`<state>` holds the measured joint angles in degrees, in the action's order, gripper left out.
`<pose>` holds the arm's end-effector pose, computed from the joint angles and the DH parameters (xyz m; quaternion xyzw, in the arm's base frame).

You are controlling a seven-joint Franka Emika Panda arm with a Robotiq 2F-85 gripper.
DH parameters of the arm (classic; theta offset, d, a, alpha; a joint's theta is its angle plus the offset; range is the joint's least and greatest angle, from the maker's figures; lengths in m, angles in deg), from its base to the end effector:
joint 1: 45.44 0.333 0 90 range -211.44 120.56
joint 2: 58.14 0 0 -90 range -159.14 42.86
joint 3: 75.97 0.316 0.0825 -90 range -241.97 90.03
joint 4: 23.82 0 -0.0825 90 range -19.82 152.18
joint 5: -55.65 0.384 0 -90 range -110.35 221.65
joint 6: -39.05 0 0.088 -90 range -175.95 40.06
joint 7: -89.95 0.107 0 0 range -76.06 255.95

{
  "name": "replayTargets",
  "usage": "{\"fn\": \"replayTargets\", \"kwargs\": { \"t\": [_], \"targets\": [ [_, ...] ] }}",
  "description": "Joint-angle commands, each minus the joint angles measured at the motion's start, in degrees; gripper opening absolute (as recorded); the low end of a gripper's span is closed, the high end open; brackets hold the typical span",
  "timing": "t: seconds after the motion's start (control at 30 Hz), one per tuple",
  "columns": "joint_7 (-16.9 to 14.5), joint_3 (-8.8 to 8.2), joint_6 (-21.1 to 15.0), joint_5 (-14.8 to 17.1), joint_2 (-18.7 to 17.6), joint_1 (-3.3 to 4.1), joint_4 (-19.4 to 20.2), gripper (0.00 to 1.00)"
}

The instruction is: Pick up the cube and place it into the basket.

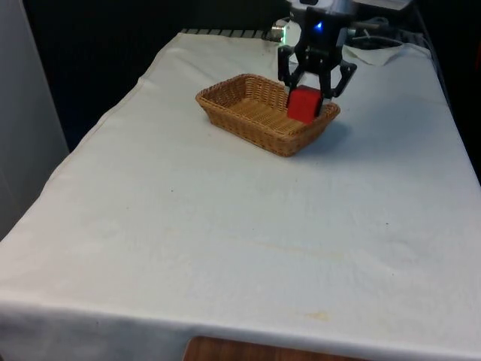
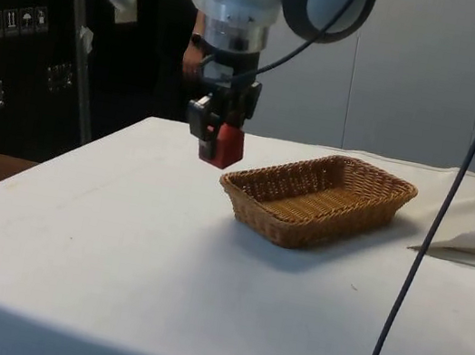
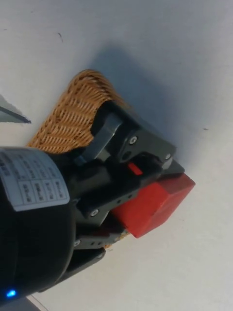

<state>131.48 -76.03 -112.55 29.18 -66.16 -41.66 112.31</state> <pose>0.5146 0.0453 0.2751 0.9818 -0.1313 0.1052 0.0881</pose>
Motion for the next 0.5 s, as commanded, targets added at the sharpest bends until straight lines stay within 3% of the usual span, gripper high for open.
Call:
{"fn": "replayTargets", "kwargs": {
  "t": [0.0, 0.23, 0.27, 0.47],
  "targets": [
    [0.11, -0.34, -1.09, -0.8, 0.8, -0.17, 1.03, 0.01],
    [-1.89, -1.09, -2.01, -0.8, 3.44, -0.8, 4.93, 0.01],
    [-2.12, -0.86, -1.03, 0.0, 3.09, -0.63, 4.47, 0.01],
    [-4.07, -2.29, -3.04, -0.74, 5.27, -1.15, 8.08, 0.01]
  ]
}}
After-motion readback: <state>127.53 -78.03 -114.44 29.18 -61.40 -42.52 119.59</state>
